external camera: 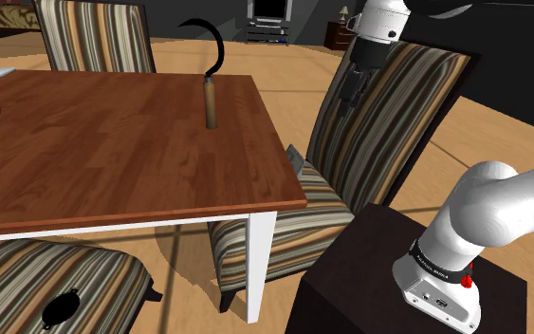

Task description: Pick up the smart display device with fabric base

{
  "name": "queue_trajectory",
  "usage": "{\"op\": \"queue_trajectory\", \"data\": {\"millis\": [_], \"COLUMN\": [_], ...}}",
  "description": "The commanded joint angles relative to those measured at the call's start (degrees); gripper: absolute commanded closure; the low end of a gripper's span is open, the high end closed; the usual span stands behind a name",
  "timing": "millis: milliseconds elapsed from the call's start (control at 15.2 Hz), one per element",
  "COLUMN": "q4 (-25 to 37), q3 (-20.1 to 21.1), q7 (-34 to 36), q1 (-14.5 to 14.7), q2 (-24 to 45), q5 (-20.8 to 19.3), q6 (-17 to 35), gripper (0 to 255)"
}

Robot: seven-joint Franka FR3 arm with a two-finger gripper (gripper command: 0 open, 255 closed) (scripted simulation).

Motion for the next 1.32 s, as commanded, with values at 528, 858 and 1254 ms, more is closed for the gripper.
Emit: {"op": "queue_trajectory", "data": {"millis": [528,858,1254], "q4": [-0.15,1.74,5.90], "q3": [-2.06,-3.55,-5.53], "q7": [1.19,1.87,2.42], "q1": [-3.47,-5.31,-7.20], "q2": [13.30,22.63,34.36], "q5": [-0.44,-0.37,0.38], "q6": [12.02,18.55,25.00], "gripper": [0,0,0]}}
